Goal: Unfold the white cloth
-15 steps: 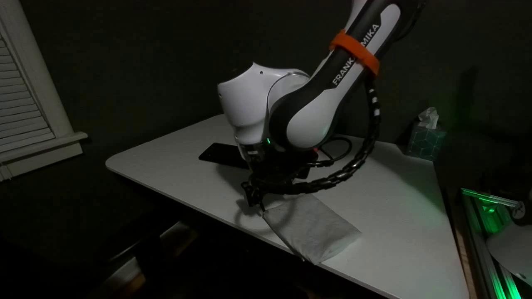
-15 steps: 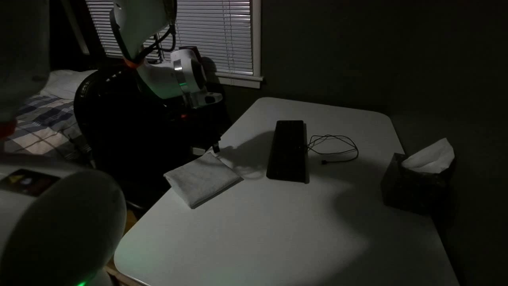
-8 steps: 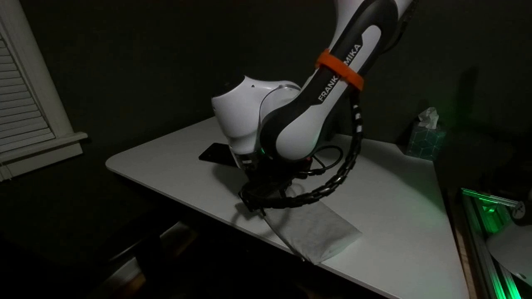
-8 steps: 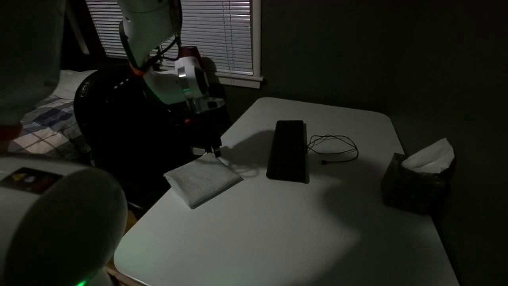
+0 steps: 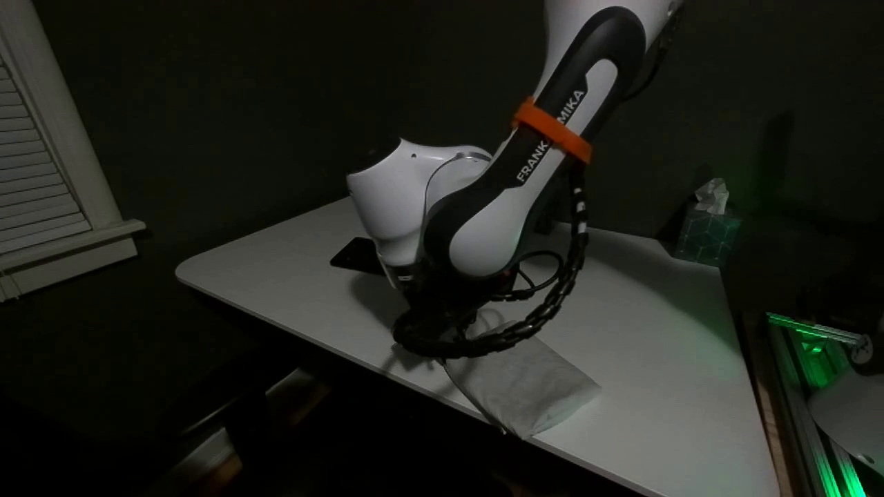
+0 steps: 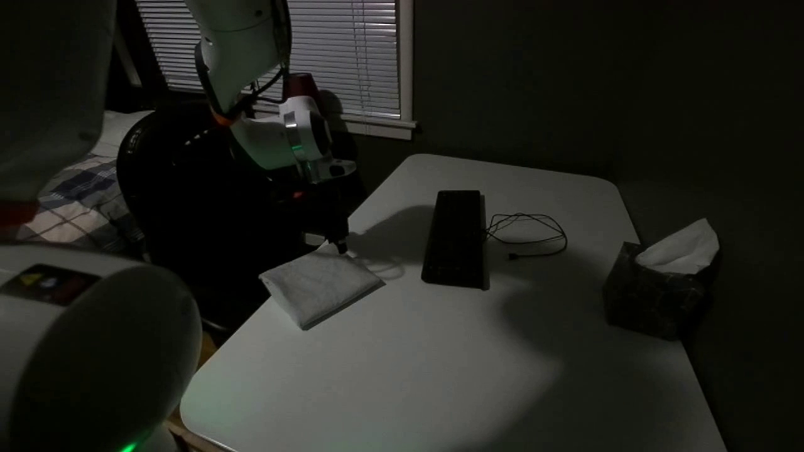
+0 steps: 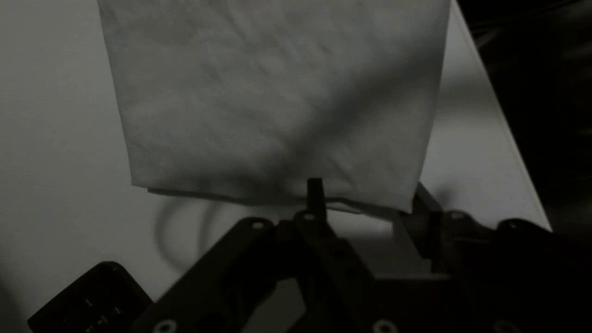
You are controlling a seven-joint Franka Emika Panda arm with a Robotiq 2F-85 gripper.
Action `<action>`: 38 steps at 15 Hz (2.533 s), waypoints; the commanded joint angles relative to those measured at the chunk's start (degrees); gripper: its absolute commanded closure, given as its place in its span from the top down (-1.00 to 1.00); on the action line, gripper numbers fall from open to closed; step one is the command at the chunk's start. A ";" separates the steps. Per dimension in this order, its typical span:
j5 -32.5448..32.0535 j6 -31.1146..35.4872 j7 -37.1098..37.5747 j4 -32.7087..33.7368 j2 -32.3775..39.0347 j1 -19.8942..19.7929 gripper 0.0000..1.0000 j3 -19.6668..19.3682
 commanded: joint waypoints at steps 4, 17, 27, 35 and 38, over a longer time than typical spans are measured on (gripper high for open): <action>5.40 -5.44 -1.36 0.17 -1.62 0.21 -1.00 0.04; 2.70 -34.27 -15.18 5.39 -12.84 -0.87 -0.99 1.60; -12.53 -41.13 -21.70 1.39 -12.48 -3.47 -0.99 0.56; -11.03 -39.98 -18.04 -1.27 -11.70 -5.38 -0.99 0.27; -10.07 -39.08 -15.80 -3.49 -11.87 -6.40 -0.99 -0.18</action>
